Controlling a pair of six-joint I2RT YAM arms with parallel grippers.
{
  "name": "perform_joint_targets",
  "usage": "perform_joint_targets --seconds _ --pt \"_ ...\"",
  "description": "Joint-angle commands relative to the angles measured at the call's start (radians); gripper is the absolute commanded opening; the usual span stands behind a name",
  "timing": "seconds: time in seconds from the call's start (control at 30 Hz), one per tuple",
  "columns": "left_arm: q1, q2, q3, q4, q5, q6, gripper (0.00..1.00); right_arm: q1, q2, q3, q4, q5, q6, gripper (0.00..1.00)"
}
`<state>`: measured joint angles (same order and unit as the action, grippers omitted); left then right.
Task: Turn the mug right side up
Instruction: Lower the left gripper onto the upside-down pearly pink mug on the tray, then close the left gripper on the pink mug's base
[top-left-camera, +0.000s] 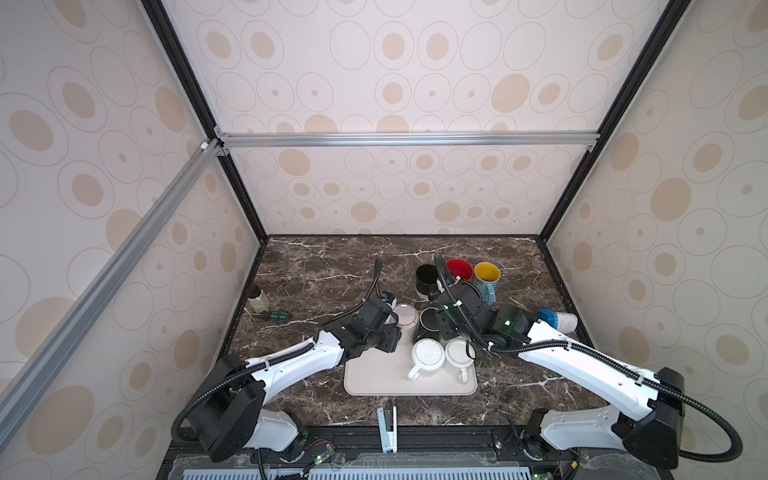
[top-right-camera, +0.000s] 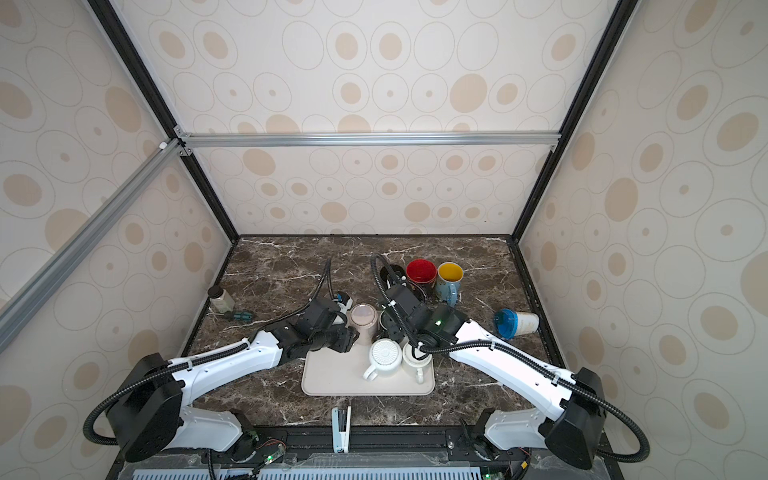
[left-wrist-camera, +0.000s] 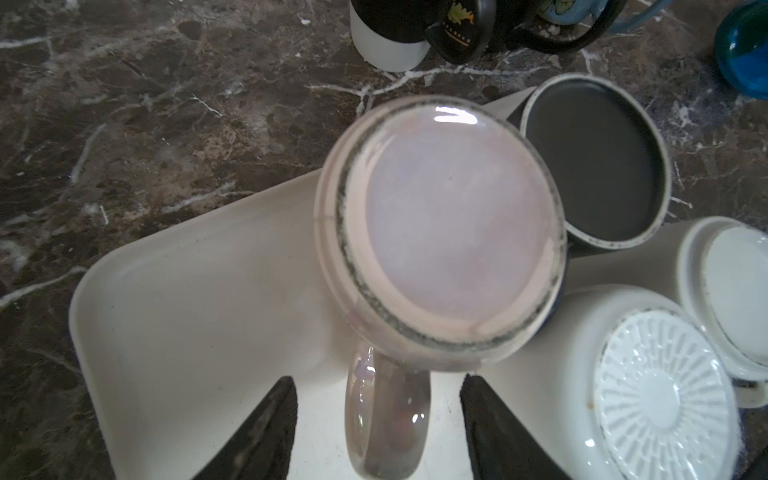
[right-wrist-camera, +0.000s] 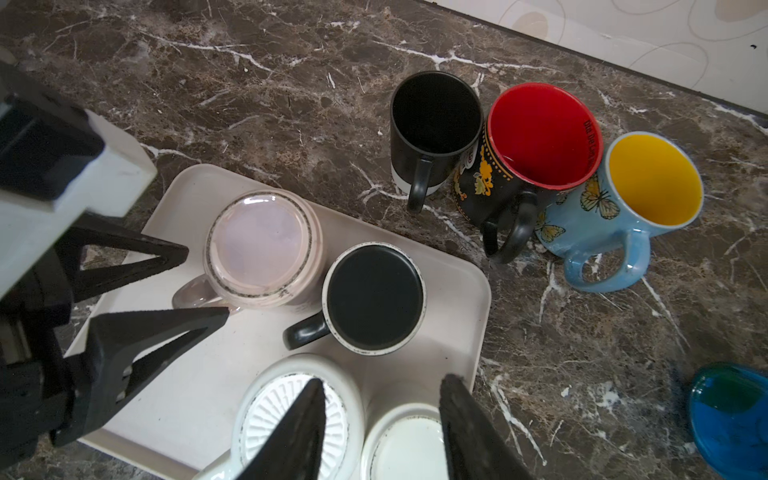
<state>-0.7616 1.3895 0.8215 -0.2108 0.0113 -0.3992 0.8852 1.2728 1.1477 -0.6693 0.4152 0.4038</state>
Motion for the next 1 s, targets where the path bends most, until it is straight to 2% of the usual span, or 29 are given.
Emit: perform_joint_targets --seconds 0.0,0.1,0.37,0.97 --pt "-0.008 0.03 0.059 -0.061 -0.047 0.053 0.66 0.0 -0.022 -0.015 -0.011 0.036 0.036 0.48" --pt "-0.009 0.046 0.073 -0.064 -0.048 0.066 0.65 0.0 -0.02 -0.019 -0.012 0.04 0.045 0.48" --pt "-0.009 0.105 0.126 -0.059 -0.025 0.08 0.5 -0.002 -0.013 -0.017 -0.008 0.039 0.053 0.48" --pt "-0.009 0.172 0.172 -0.069 -0.013 0.082 0.37 -0.001 -0.019 -0.027 -0.004 0.034 0.056 0.47"
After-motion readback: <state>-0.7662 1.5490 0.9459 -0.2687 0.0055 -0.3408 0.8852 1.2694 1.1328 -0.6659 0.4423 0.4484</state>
